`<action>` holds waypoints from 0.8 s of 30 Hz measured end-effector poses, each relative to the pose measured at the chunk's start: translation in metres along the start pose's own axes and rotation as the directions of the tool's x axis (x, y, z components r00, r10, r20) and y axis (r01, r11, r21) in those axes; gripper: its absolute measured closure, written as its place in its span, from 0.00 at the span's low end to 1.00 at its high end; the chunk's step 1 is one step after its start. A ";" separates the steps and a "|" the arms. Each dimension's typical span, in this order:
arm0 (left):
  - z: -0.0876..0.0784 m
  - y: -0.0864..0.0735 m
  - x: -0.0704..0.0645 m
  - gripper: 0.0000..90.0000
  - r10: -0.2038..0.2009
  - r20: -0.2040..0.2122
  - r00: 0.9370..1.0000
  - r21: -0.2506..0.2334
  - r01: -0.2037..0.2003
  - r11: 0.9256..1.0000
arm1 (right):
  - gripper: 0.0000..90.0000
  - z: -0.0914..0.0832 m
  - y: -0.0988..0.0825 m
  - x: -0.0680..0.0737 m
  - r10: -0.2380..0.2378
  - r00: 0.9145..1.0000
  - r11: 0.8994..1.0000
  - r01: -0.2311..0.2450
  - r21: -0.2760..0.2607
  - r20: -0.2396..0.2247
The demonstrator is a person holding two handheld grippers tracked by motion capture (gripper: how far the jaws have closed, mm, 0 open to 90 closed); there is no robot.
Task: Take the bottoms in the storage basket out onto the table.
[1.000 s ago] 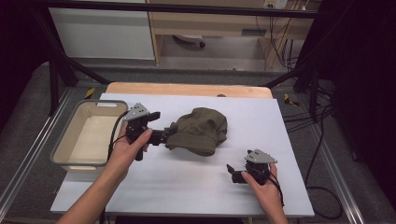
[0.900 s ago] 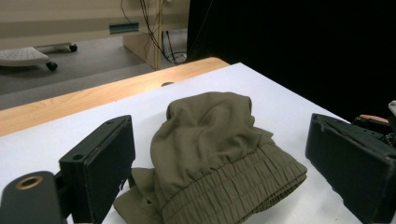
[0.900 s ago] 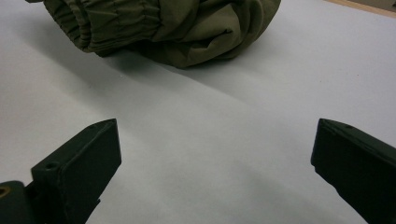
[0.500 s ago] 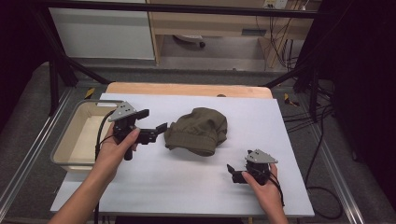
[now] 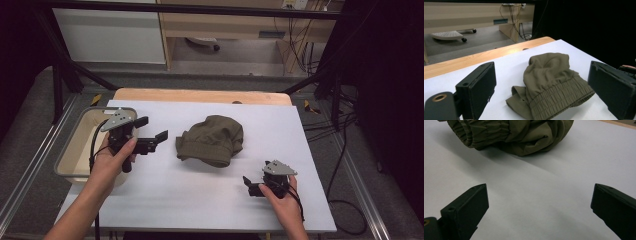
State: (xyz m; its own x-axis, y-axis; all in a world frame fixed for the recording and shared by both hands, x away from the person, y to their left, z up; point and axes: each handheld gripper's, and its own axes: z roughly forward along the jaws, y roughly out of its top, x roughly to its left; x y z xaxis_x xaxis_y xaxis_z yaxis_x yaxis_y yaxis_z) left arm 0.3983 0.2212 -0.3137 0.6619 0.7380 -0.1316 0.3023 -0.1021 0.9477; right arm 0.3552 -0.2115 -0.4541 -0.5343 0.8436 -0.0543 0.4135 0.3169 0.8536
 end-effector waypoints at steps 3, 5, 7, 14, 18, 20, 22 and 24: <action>-0.004 -0.001 0.004 0.09 -0.006 -0.008 1.000 -0.003 0.006 1.000 | 0.02 0.000 0.000 0.000 0.001 1.000 1.000 -0.001 0.002 0.002; -0.005 -0.002 0.005 0.09 -0.009 -0.011 1.000 -0.003 0.009 1.000 | 0.02 0.000 0.000 0.000 -0.001 1.000 1.000 0.001 0.000 0.002; -0.007 -0.002 0.007 0.09 -0.010 -0.014 1.000 -0.004 0.010 1.000 | 0.02 0.000 0.000 0.000 -0.001 1.000 1.000 0.001 -0.001 0.002; -0.012 -0.001 0.010 0.09 -0.011 -0.017 1.000 -0.009 0.011 1.000 | 0.02 -0.001 0.000 0.000 0.001 1.000 1.000 -0.001 -0.004 0.003; -0.015 -0.002 0.012 0.09 -0.019 -0.019 1.000 -0.018 0.018 1.000 | 0.02 -0.001 0.000 0.000 0.001 1.000 1.000 -0.001 -0.004 0.002; -0.017 -0.003 0.013 0.09 -0.023 -0.024 0.999 -0.019 0.022 1.000 | 0.02 -0.001 0.000 0.000 0.003 1.000 1.000 -0.003 -0.004 0.002; -0.018 -0.004 0.014 0.09 -0.023 -0.025 0.999 -0.018 0.023 1.000 | 0.02 -0.001 0.000 0.000 0.002 1.000 1.000 -0.002 -0.004 0.003; -0.020 -0.005 0.015 0.09 -0.023 -0.026 0.999 -0.015 0.023 1.000 | 0.02 -0.001 0.000 0.000 0.001 1.000 1.000 -0.001 -0.004 0.003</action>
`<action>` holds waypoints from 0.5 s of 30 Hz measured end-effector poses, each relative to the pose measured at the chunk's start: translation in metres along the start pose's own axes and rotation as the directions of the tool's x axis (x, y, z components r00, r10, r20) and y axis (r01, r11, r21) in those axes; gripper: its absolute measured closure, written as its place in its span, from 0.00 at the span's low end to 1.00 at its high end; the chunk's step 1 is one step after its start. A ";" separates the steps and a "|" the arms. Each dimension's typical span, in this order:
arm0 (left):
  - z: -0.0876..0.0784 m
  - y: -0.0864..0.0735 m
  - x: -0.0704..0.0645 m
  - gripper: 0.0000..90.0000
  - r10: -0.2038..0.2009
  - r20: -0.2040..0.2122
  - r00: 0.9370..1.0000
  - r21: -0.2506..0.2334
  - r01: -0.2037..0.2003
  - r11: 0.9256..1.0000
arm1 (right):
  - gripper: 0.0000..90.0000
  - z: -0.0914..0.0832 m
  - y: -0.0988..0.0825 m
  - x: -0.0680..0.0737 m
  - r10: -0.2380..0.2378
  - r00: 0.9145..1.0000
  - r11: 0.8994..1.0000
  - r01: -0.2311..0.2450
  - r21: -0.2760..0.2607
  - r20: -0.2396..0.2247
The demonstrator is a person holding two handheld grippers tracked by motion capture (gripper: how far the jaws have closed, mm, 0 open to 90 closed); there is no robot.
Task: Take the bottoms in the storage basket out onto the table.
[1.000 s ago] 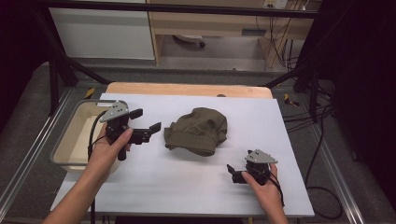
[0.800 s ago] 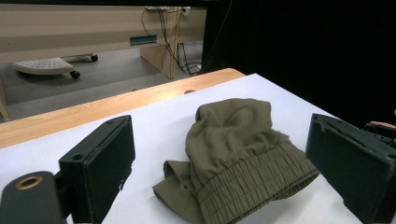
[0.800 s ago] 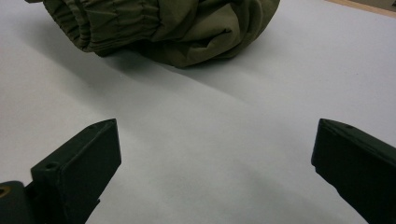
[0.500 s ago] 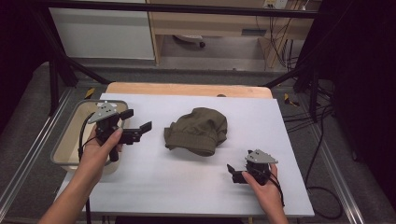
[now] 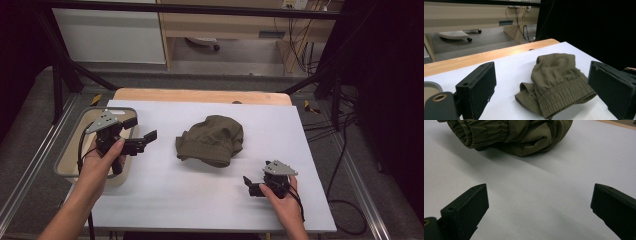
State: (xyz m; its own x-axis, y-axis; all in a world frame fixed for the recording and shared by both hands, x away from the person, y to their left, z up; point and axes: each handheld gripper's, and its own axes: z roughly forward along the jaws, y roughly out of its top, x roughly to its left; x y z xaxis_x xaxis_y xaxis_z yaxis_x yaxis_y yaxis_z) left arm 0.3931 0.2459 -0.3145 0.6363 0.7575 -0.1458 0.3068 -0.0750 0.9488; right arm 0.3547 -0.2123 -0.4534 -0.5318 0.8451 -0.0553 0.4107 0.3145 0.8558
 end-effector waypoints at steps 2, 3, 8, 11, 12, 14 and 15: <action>-0.001 0.000 0.001 0.09 0.000 -0.002 1.000 0.001 0.000 1.000 | 0.02 0.000 0.000 0.000 0.001 1.000 1.000 -0.001 0.000 -0.001; -0.002 0.000 0.001 0.09 0.001 -0.002 1.000 0.002 -0.001 1.000 | 0.02 0.000 0.000 0.000 0.001 1.000 1.000 -0.001 0.000 -0.001; -0.007 0.001 0.002 0.09 0.002 -0.004 1.000 -0.002 -0.002 1.000 | 0.02 -0.001 0.000 -0.001 0.002 1.000 1.000 -0.002 -0.003 0.001; -0.010 0.000 0.004 0.09 0.001 -0.009 1.000 -0.006 -0.001 1.000 | 0.02 -0.001 0.000 -0.001 0.003 1.000 1.000 -0.003 -0.002 0.001; -0.011 0.000 0.005 0.09 0.002 -0.011 1.000 -0.005 -0.002 1.000 | 0.02 -0.001 0.000 -0.001 0.004 1.000 1.000 -0.004 -0.003 0.001; -0.013 -0.001 0.007 0.09 -0.002 -0.014 1.000 -0.007 0.002 1.000 | 0.02 -0.001 0.000 -0.002 0.002 1.000 1.000 -0.002 -0.002 0.002; -0.014 -0.002 0.008 0.09 -0.004 -0.017 1.000 -0.008 0.003 1.000 | 0.02 -0.001 0.000 -0.002 0.003 1.000 1.000 -0.003 -0.001 0.002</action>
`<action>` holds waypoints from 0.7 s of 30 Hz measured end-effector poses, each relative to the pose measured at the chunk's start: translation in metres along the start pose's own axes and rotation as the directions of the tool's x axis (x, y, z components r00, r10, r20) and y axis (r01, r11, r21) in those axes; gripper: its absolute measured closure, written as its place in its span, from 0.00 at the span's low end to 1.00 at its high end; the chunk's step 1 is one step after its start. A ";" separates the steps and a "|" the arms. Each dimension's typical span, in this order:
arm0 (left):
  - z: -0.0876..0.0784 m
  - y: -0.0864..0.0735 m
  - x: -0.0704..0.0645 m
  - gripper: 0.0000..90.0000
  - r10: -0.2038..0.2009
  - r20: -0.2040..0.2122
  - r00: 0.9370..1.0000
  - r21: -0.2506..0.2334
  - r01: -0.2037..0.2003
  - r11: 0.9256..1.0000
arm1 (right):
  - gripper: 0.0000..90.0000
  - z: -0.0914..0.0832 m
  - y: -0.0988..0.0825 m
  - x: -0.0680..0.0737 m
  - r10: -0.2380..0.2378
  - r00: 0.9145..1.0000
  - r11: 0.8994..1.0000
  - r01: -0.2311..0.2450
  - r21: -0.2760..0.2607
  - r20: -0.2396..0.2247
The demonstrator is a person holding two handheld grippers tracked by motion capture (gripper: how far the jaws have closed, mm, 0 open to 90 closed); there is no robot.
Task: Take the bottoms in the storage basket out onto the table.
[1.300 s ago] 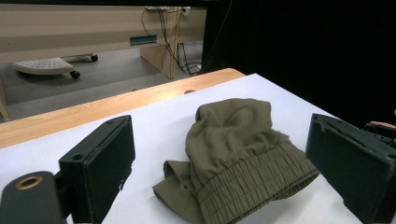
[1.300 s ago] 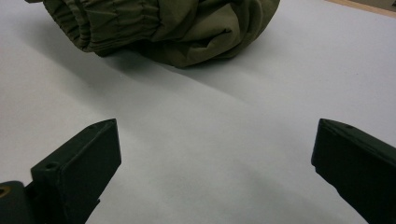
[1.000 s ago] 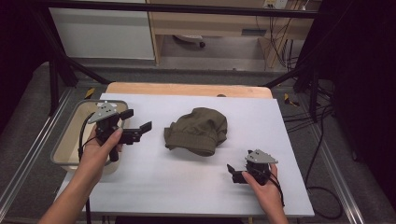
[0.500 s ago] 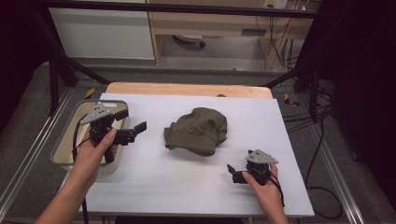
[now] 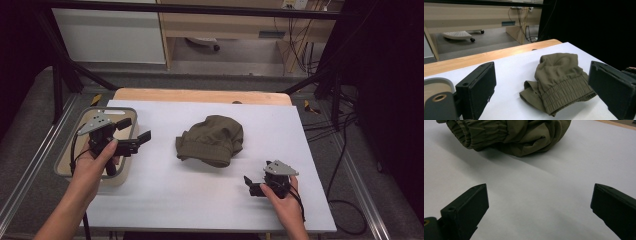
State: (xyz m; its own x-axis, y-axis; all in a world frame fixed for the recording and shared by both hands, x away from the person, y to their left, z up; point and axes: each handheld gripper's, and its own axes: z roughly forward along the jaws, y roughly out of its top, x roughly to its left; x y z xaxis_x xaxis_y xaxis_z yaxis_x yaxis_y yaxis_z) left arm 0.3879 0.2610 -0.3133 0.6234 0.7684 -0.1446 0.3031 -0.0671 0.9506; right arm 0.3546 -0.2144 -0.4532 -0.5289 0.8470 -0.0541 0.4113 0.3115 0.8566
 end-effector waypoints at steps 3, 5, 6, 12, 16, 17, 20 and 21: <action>-0.003 -0.001 0.002 0.09 -0.001 -0.005 1.000 0.000 0.001 1.000 | 0.02 -0.001 0.000 0.000 0.008 1.000 1.000 -0.008 -0.004 0.000; -0.005 -0.002 0.004 0.09 0.000 -0.010 1.000 0.000 0.000 1.000 | 0.02 -0.001 0.000 -0.001 0.006 1.000 1.000 -0.006 -0.005 0.001; -0.007 -0.002 0.004 0.09 0.000 -0.011 1.000 0.002 0.000 1.000 | 0.02 -0.001 0.000 -0.002 0.008 1.000 1.000 -0.008 -0.006 0.002; -0.013 -0.005 0.009 0.09 0.004 -0.023 1.000 0.008 -0.004 1.000 | 0.02 -0.002 0.000 -0.003 0.021 1.000 1.000 -0.021 -0.009 0.006; -0.016 -0.010 0.013 0.09 0.001 -0.030 1.000 0.013 -0.001 1.000 | 0.03 -0.003 -0.001 -0.005 0.020 1.000 1.000 -0.020 -0.010 0.010; -0.017 -0.011 0.013 0.09 0.001 -0.032 0.999 0.013 0.000 1.000 | 0.03 -0.003 -0.001 -0.005 0.019 1.000 1.000 -0.019 -0.010 0.011; -0.020 -0.014 0.016 0.09 0.003 -0.037 0.999 0.020 -0.003 1.000 | 0.02 -0.003 -0.001 -0.005 0.025 1.000 1.000 -0.024 -0.009 0.012; -0.020 -0.014 0.016 0.09 0.003 -0.038 0.999 0.021 -0.002 1.000 | 0.02 -0.003 -0.001 -0.005 0.024 1.000 1.000 -0.023 -0.009 0.013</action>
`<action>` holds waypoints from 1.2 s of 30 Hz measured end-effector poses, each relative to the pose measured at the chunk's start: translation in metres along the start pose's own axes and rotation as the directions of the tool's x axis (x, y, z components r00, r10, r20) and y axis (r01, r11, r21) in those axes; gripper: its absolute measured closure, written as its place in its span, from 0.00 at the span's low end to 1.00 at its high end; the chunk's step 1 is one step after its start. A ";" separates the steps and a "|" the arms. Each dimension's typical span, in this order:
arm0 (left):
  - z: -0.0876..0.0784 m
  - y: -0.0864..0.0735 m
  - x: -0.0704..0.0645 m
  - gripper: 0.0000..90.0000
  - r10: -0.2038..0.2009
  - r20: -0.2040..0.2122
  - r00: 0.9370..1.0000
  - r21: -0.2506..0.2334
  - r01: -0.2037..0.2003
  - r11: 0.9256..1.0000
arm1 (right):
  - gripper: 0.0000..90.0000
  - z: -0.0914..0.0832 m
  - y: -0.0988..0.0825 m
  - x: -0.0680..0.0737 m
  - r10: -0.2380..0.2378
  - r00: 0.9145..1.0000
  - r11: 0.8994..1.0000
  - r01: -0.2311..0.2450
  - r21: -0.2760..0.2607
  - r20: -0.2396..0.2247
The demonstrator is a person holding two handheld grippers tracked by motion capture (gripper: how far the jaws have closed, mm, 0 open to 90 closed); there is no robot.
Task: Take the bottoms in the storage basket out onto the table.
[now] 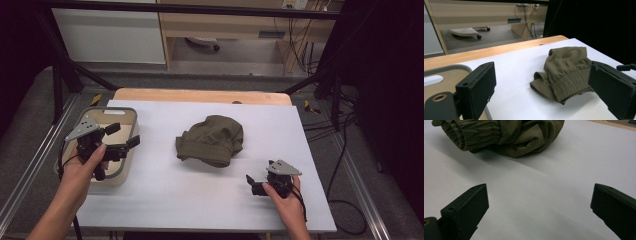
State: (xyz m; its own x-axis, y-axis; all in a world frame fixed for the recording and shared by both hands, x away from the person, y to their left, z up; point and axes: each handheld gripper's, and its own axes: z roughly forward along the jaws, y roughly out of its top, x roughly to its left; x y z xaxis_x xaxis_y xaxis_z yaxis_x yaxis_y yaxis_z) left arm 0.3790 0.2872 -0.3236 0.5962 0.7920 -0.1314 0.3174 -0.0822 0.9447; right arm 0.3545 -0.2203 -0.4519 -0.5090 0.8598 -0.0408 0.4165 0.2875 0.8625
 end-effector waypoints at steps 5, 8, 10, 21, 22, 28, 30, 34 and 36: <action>-0.001 -0.005 0.000 0.08 0.015 0.004 1.000 0.018 -0.015 1.000 | 0.02 0.000 0.000 0.000 -0.003 1.000 1.000 0.003 0.001 0.001; -0.001 -0.009 0.000 0.08 0.007 0.013 1.000 0.024 -0.008 1.000 | 0.02 0.001 0.000 0.000 -0.005 1.000 1.000 0.005 0.002 0.001; -0.001 -0.011 0.001 0.08 -0.008 0.020 1.000 0.024 0.007 1.000 | 0.02 0.001 0.000 0.000 -0.004 1.000 1.000 0.004 0.001 0.001; -0.001 -0.023 0.005 0.08 -0.033 0.010 0.999 0.031 0.033 0.999 | 0.02 0.001 0.000 0.001 -0.005 1.000 1.000 0.005 0.005 0.000; -0.002 -0.024 0.005 0.08 -0.034 0.008 0.999 0.034 0.033 0.999 | 0.02 0.001 0.000 0.001 -0.005 1.000 1.000 0.005 0.005 0.000; -0.004 -0.030 0.008 0.08 -0.044 0.005 0.999 0.041 0.044 0.998 | 0.02 0.001 0.000 0.001 -0.004 1.000 1.000 0.004 0.005 0.000; -0.005 -0.032 0.008 0.08 -0.045 0.003 0.999 0.043 0.045 0.998 | 0.02 0.001 0.000 0.001 -0.006 1.000 1.000 0.006 0.006 -0.001; -0.007 -0.037 0.008 0.08 -0.037 -0.004 0.999 0.055 0.037 0.998 | 0.02 0.001 0.000 0.001 -0.009 1.000 1.000 0.009 0.006 -0.003; -0.007 -0.040 0.008 0.08 -0.031 -0.005 1.000 0.059 0.031 0.998 | 0.02 0.001 0.000 0.001 -0.010 1.000 1.000 0.010 0.007 -0.003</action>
State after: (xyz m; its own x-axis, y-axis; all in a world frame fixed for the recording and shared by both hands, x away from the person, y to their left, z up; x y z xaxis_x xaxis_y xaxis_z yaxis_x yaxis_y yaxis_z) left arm 0.3653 0.3012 -0.3605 0.5823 0.7973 -0.1587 0.3784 -0.0931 0.9210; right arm 0.3548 -0.2191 -0.4529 -0.5154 0.8556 -0.0475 0.4166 0.2986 0.8586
